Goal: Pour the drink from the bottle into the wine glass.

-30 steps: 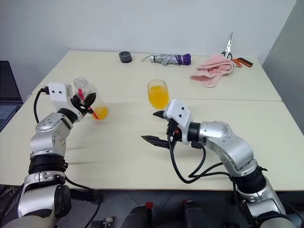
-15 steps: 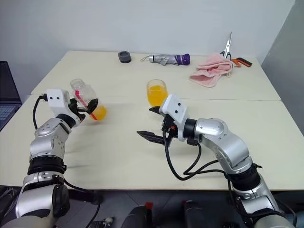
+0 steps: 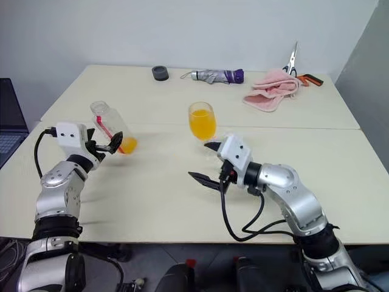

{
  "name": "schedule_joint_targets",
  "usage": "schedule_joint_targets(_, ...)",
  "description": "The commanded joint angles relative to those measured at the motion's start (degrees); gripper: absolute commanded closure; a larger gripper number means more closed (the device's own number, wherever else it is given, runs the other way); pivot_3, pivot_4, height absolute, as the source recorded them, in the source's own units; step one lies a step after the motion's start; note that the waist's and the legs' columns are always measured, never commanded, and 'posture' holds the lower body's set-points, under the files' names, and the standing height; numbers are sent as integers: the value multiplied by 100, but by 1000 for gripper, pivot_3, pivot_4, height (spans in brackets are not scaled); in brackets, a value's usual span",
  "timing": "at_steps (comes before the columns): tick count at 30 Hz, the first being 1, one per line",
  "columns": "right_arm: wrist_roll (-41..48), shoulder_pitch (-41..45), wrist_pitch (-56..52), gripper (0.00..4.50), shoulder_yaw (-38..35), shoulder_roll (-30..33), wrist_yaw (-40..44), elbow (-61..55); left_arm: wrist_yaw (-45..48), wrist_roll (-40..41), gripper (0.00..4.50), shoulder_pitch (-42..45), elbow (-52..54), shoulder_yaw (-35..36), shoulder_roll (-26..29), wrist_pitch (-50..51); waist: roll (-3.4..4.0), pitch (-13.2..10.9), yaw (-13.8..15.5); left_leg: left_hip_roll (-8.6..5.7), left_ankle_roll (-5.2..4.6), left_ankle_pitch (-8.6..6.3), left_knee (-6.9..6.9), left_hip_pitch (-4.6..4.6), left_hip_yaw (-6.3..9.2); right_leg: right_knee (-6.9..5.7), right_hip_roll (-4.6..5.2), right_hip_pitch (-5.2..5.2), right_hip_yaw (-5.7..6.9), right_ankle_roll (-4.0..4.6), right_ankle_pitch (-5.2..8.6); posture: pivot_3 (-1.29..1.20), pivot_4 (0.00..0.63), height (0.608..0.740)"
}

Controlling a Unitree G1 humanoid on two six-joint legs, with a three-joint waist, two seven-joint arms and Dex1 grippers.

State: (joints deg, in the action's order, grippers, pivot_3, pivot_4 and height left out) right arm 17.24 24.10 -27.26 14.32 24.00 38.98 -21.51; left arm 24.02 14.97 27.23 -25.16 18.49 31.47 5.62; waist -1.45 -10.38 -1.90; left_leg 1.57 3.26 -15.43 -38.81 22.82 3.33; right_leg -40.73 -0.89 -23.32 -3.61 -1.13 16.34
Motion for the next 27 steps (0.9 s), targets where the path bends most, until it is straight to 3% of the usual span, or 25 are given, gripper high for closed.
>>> schedule_joint_targets(1, -363, -304, 960, 0, -356, -24, -250, 244, -184, 294, 38, -391, 909, 276, -111, 231, 0, 0, -2, 1, 0, 0, 0, 0, 1, 0, 0, 0, 0, 0, 0, 0, 150, 740)
schedule_joint_targets(5, -586, -750, 1882, 0, -672, -323, -656, 786, -406, 407, 38, -993, 1762, 375, -298, 403, -2, 1, -7, 4, 0, 0, 3, -3, -3, 2, 2, 1, -5, 0, 0, 0, 150, 740)
schedule_joint_targets(15, -772, -1445, 2990, 0, -1332, -1314, -1812, 1843, -895, 316, 38, -2303, 3097, 291, -981, 350, -1, 1, 0, 5, 0, 0, 8, -12, -16, 4, 2, 3, -18, -1, 1, 0, 150, 740)
schedule_joint_targets(21, -1032, -1303, 3430, 0, -1592, -1409, -2272, 2533, -907, 103, 38, -2688, 3472, 5, -1197, 241, -1, 1, 1, -1, 1, 0, 11, -17, -22, 7, -5, 5, -26, -1, 1, 0, 150, 740)
schedule_joint_targets(27, -1070, -1243, 3546, 0, -1554, -1375, -2218, 2677, -928, 39, 38, -2765, 3425, 19, -1225, 44, -1, 0, -1, -2, 0, 0, 14, -21, -30, 7, -10, 5, -32, -1, 2, 0, 150, 740)
